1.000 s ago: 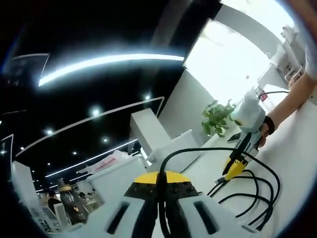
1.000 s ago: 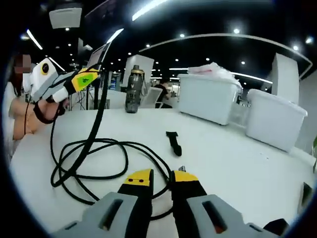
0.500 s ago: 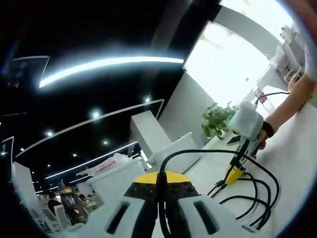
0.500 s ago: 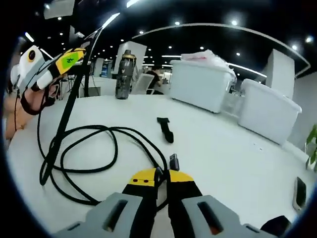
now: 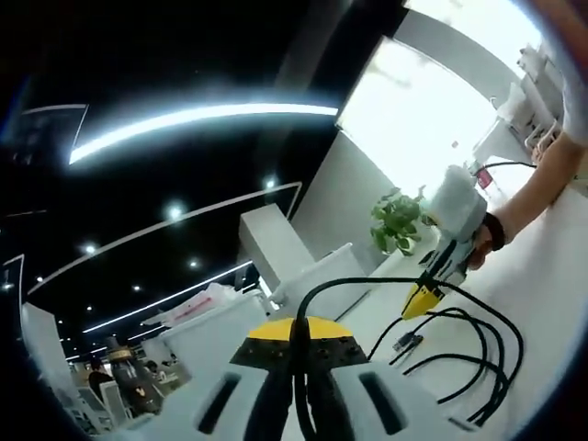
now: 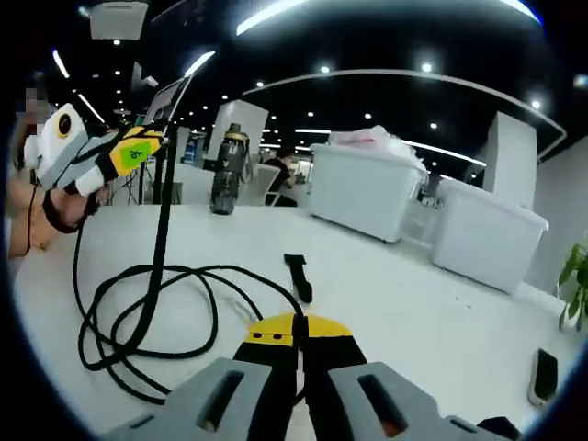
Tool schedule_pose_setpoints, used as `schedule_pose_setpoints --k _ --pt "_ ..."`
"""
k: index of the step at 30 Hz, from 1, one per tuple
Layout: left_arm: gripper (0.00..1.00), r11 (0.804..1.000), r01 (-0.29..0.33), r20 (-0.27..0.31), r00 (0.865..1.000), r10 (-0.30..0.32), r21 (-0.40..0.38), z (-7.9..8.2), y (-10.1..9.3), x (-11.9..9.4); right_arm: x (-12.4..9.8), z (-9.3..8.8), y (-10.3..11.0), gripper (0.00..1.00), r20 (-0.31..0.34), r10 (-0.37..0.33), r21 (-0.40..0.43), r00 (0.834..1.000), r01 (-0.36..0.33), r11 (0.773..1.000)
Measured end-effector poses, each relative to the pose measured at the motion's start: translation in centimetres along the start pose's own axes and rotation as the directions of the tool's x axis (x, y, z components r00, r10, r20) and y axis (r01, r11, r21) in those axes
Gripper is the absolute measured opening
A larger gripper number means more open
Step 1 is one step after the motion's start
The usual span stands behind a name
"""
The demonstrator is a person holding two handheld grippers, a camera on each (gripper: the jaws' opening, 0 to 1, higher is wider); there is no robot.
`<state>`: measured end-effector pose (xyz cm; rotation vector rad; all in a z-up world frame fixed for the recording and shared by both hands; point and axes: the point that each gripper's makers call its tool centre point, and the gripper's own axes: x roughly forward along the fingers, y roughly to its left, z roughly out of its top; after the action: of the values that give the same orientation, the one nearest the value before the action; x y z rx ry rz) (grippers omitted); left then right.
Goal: Coil the Type-C to USB data cable on the desktop and secure it with Velcro straps.
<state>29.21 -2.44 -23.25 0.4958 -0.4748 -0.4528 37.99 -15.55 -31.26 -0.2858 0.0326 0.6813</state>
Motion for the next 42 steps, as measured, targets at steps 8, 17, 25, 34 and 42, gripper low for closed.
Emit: schedule_pose_setpoints --k 8,17,25,34,42 --pt "0.04 1.000 0.003 -0.004 1.000 -0.003 0.009 -0.1 -0.1 0.0 -2.2 5.0 -0.1 0.00 0.200 -0.023 0.041 0.980 0.015 0.999" --pt "0.04 1.000 0.001 -0.011 1.000 0.000 0.016 -0.2 -0.2 0.0 -1.4 2.1 0.8 0.01 0.111 0.087 0.128 0.990 -0.101 0.987" --pt "0.04 0.999 0.001 0.023 1.000 -0.002 0.041 0.9 -0.3 -0.1 1.5 -2.5 6.7 0.16 -0.054 0.298 0.114 0.953 -0.291 0.950" --pt "0.04 0.998 -0.004 0.087 0.996 -0.002 0.068 3.1 -0.3 -0.6 2.3 0.0 10.8 0.19 -0.015 0.413 -0.141 0.910 -0.411 0.901" --pt "0.04 0.995 -0.016 0.110 0.994 0.005 0.097 4.0 0.2 -1.0 5.7 0.5 12.8 0.21 -0.055 0.502 -0.096 0.863 -0.505 0.858"
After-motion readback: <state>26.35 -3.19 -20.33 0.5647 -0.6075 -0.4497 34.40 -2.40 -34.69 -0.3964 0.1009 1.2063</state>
